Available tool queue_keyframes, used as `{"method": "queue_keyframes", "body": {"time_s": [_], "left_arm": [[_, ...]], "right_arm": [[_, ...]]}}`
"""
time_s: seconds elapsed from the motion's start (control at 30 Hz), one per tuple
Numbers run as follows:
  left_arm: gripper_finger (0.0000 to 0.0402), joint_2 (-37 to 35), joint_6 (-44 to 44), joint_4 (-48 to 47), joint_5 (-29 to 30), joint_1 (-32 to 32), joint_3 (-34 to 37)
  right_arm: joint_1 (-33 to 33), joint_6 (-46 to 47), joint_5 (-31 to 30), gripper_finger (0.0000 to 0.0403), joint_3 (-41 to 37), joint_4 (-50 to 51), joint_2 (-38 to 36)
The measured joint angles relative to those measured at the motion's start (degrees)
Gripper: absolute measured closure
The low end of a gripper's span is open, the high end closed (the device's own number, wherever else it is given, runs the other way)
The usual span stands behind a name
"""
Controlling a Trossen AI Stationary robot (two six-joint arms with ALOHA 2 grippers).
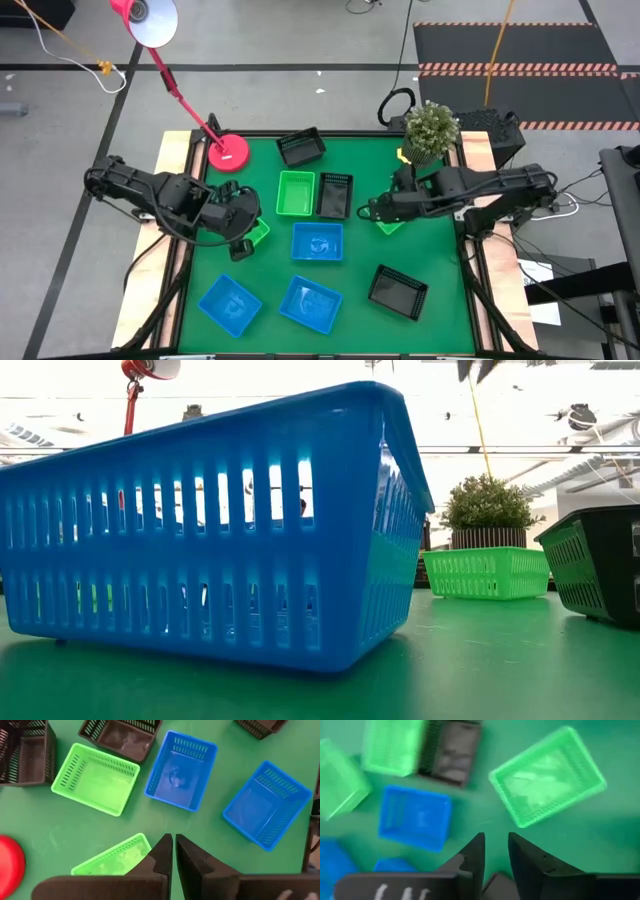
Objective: Stack baskets by color
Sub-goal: Stack the top right green bin on top of the top left green bin
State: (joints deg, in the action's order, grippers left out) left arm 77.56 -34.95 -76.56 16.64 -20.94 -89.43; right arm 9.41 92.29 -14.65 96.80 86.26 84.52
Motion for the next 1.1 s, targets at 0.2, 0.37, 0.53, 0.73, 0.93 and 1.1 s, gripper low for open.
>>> {"method": "queue_keyframes", "body": {"time_s": [0.2, 0.37, 0.53, 0.73, 0.93, 1.1], "left_arm": [[0.0376, 0.0, 3.4, -0.2, 0.1, 2.5, 0.0], [0.0376, 0.0, 5.9, -0.5, 0.1, 5.8, 0.0], [0.0376, 0.0, 7.7, -0.4, 0.1, 9.0, 0.0], [0.0376, 0.0, 9.3, -0.4, 0.1, 12.1, 0.0], [0.0376, 0.0, 12.2, 0.1, 0.1, 15.5, 0.0], [0.0376, 0.0, 12.5, 0.1, 0.1, 17.5, 0.0]], "right_arm": [[-3.6, 1.5, 4.0, 0.0270, -11.2, -4.6, -3.8], [-5.6, 1.7, 5.9, 0.0229, -20.9, -12.4, -8.5], [-7.0, 6.8, 5.9, 0.0201, -29.9, -17.5, -12.8], [-7.9, 11.2, 5.8, 0.0188, -39.4, -22.4, -16.2], [-10.0, 11.7, 7.3, 0.0187, -49.1, -33.0, -18.2], [-11.7, 11.6, 9.0, 0.0187, -53.2, -37.2, -18.4]]}}
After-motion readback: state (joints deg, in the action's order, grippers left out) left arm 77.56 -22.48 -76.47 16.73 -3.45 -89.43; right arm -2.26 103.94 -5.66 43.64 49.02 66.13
